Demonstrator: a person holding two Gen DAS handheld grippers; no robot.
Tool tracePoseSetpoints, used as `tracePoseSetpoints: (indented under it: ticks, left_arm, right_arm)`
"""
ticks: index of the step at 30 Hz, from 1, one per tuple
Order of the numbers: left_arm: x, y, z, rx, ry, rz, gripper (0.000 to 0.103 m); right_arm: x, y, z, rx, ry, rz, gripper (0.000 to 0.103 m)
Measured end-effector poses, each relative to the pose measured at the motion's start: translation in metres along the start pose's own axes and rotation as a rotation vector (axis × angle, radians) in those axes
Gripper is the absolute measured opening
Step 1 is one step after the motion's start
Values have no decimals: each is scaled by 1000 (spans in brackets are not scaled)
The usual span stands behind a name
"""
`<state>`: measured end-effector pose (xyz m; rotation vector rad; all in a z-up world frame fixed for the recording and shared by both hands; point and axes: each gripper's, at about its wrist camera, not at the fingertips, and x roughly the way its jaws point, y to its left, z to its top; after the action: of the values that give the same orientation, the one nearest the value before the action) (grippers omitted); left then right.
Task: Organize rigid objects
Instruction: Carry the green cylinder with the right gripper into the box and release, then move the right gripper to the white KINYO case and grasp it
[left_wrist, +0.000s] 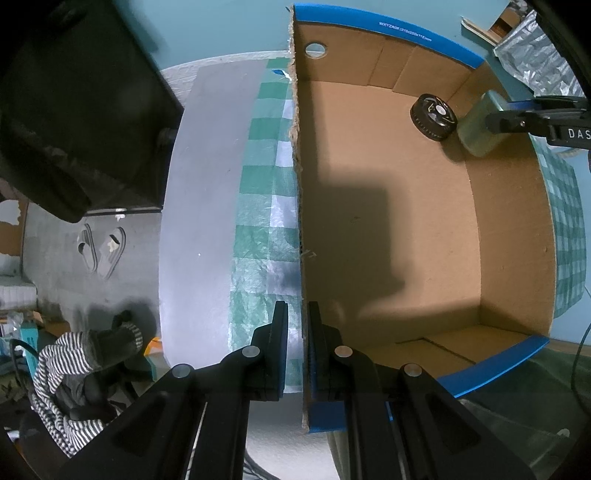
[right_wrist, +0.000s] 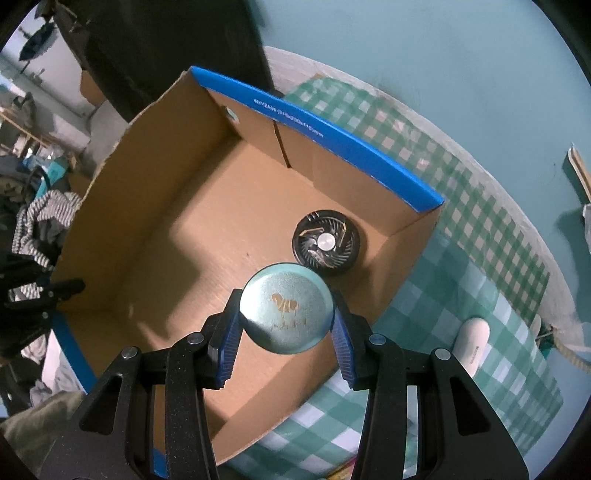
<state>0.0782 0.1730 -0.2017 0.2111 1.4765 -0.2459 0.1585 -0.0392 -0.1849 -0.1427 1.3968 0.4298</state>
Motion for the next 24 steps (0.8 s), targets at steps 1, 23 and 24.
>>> tracePoseSetpoints:
  ticks: [1, 23, 24]
  left_arm:
    - [0, 0, 0, -1, 1, 0, 9]
    - [2, -2, -1, -5, 9, 4, 9]
    - [2, -2, -1, -5, 9, 4, 9]
  right_arm:
    - [-1, 1, 0, -2, -5, -1, 44]
    - [-22, -6, 0, 7, -55, 10, 51]
    - [-25, -7, 0, 7, -60, 9, 51]
